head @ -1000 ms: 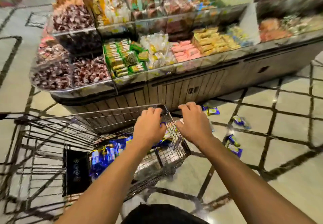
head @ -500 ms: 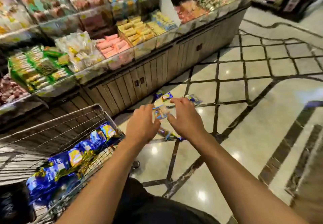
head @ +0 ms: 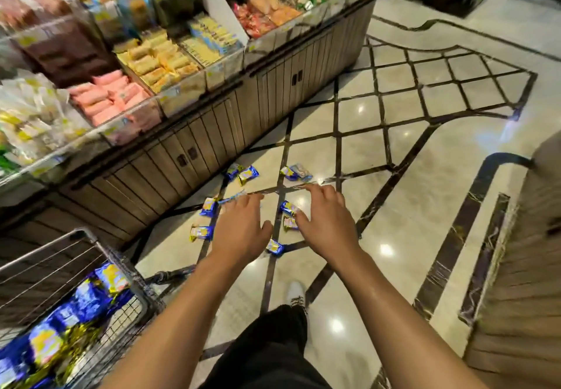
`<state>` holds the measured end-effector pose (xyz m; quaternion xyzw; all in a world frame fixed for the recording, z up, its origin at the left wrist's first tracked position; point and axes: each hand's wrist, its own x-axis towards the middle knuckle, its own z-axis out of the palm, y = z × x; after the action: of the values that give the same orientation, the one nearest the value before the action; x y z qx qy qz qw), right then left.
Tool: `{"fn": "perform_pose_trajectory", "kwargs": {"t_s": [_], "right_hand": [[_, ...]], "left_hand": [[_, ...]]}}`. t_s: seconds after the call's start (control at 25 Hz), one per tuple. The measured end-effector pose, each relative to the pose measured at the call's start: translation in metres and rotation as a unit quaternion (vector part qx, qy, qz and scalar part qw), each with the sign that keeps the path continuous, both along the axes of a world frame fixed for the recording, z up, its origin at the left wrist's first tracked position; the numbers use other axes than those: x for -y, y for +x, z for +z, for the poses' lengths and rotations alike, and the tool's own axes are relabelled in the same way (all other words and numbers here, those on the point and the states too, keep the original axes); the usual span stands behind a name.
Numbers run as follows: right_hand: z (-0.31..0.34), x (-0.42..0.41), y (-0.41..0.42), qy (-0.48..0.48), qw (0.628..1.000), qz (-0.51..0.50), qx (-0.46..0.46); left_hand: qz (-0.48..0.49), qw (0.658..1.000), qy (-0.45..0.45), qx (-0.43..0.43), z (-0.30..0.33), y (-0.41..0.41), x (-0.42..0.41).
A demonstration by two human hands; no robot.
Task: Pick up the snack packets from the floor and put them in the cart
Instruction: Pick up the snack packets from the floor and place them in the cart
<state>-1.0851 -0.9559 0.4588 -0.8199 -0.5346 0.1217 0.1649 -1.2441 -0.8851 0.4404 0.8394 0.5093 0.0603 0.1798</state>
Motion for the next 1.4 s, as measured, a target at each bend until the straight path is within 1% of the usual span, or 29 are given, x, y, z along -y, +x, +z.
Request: {"fn": "perform_pose_trajectory", "kwargs": {"t_s": [0.16, 0.36, 0.48, 0.64, 0.76, 0.84, 0.92, 1.04, 1.2, 1.4], "right_hand": [[0.006, -0.044, 0.072, -0.028, 1.000, -0.011, 0.006], [0.020, -0.085, 0.157, -0.020, 0.999, -0.010, 0.030], [0.019, -0.106, 0.199, -0.011, 0.999, -0.029, 0.016], [0.008, -0.137, 0.257, -0.014, 1.000, -0.013, -0.009], [0.000, -0.164, 0.310, -0.017, 1.000, 0.001, -0.024], [-0.002, -0.187, 0.341, -0.012, 0.999, 0.020, -0.039], [0.000, -0.212, 0.369, -0.003, 0.998, 0.052, -0.042], [0.002, -0.237, 0.405, -0.012, 0.993, 0.112, -0.046], [0.001, -0.278, 0.441, -0.028, 0.986, 0.152, -0.066], [-0.016, -0.351, 0.451, -0.042, 0.975, 0.211, -0.047]], "left_hand": [[-0.012, 0.999, -0.022, 0.023, -0.005, 0.079, -0.052], [-0.041, 0.998, -0.042, 0.008, -0.003, 0.166, -0.096], [-0.050, 0.998, -0.031, -0.003, 0.000, 0.210, -0.115], [-0.036, 0.999, -0.037, -0.017, -0.005, 0.260, -0.143], [-0.006, 0.999, -0.030, -0.027, -0.007, 0.303, -0.164], [0.028, 0.999, -0.027, -0.020, -0.006, 0.336, -0.177], [0.069, 0.997, -0.030, -0.001, -0.003, 0.368, -0.187], [0.113, 0.993, -0.022, 0.001, -0.002, 0.404, -0.198], [0.176, 0.984, -0.013, 0.013, 0.000, 0.432, -0.221], [0.236, 0.972, -0.017, 0.004, -0.011, 0.440, -0.277]]}}
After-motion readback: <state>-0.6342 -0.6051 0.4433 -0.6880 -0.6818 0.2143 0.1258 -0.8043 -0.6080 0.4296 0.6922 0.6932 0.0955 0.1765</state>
